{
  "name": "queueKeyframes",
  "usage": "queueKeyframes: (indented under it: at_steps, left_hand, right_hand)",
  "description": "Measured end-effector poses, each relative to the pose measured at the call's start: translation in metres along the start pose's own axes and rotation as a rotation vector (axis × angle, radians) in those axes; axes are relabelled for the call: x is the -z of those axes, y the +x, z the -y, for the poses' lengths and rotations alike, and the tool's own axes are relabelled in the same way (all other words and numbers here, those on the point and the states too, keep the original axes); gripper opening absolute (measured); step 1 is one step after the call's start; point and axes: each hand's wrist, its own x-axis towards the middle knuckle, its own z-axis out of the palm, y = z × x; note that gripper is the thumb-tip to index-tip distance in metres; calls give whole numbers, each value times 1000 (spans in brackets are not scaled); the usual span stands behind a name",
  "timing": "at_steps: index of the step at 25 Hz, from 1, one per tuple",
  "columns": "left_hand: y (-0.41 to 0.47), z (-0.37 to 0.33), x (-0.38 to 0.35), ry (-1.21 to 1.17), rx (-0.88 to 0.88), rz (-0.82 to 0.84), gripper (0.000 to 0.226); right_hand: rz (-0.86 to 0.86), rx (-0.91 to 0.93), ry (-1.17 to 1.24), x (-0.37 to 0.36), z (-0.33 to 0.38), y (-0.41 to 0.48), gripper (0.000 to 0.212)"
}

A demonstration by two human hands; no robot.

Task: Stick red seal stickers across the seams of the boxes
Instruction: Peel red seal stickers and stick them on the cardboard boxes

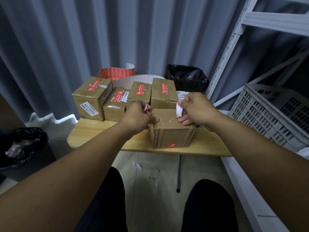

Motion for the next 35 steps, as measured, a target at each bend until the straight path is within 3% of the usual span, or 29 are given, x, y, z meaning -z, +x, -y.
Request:
queueKeyframes:
  at_steps: [5,8,11,14,18,25,29,32,35]
  left_hand:
    - [-4,-4,2,38,-96,-56,26]
    - [-9,-17,1,-108,-187,-113,13]
    - [-19,-34,-10,-343,-191,19,22]
    - [-25,-38,-20,-393,-191,149,29]
    - [-27,-38,-25,-391,-222,197,29]
    - [-33,-45,-22,-219,-195,195,19]
    - [-38,-52,-18,-128,-190,149,12]
    - [-43,-57,-18,-109,-238,121,8]
    - [-47,-64,-18,-87,-301,101,12]
  right_hand:
    - [-95,24,24,4,0,-3,27]
    - [-159,82,113,7,-1,-4,22]
    - [-151,92,286,3,7,-12,19]
    - [-151,123,404,-2,15,-20,18]
    - [-164,165,372,-1,15,-29,17]
    - [52,185,324,15,15,-40,15]
    - [96,108,522,25,17,-42,21]
    - [142,81,619,31,16,-45,7]
    - [219,57,725,38,15,-48,19]
